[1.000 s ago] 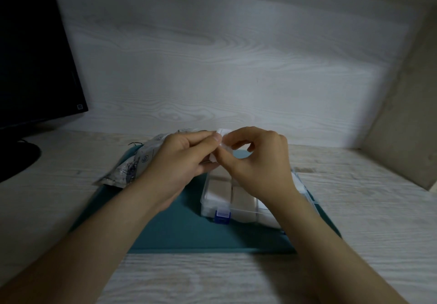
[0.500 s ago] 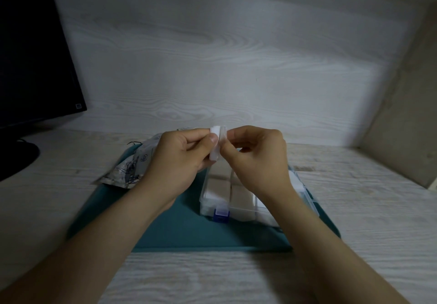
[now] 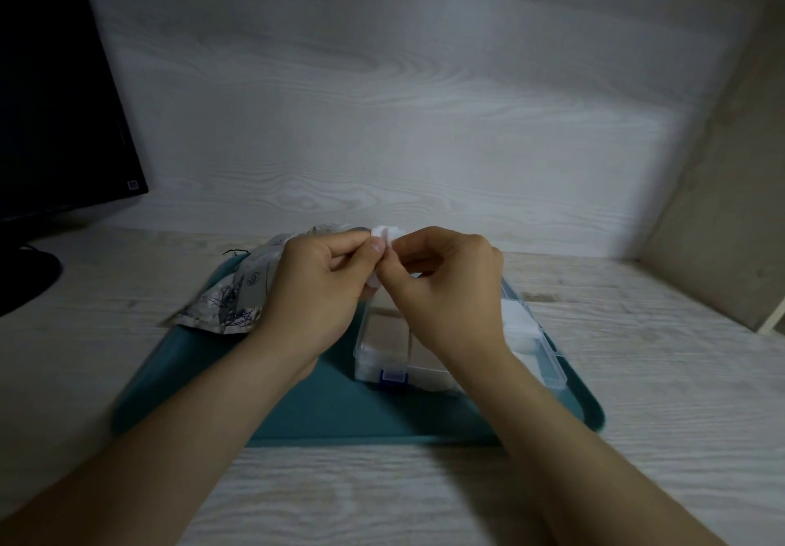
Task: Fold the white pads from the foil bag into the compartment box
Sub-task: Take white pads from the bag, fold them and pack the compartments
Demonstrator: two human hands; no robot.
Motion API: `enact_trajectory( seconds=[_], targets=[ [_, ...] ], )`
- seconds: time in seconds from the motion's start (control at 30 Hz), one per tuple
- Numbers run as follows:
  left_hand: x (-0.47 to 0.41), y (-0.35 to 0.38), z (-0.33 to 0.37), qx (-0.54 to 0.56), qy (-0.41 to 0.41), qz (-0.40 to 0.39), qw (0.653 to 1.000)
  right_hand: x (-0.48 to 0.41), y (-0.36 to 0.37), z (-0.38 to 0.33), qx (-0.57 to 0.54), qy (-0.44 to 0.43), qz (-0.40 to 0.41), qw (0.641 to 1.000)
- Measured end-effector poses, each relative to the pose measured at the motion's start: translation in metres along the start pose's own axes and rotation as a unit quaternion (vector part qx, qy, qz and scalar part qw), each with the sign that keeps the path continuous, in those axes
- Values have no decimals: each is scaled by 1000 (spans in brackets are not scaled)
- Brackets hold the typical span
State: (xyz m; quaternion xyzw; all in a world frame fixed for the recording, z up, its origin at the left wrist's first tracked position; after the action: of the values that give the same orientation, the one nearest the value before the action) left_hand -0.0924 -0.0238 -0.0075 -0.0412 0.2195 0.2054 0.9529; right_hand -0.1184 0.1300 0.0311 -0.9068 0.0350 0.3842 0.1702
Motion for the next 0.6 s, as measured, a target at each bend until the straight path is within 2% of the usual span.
enact_trajectory(
  seconds=[0.3,0.4,0.6],
  targets=[
    [0,1,-2,7,-17,-3,1000,1,2,-4,7,-3,-5,1000],
    [-1,4,0,6,-17,-29,999,1,3,-1,-9,10,-12,1000],
    [6,23,6,96,-56,-103,988,-1,-3,6,-51,39,6,998]
  ],
)
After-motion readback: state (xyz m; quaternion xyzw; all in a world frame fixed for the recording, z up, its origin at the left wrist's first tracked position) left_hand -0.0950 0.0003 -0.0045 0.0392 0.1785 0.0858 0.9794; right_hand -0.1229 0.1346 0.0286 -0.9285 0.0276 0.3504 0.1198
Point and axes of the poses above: each hand's wrist, its own x-axis away from the middle knuckle, its own y-axis out of the palm, z = x × y, the point moved 9 cm from there along -x, towards the middle knuckle, and after that the axes turned 4 degrees about z, right-handed, at the moved point
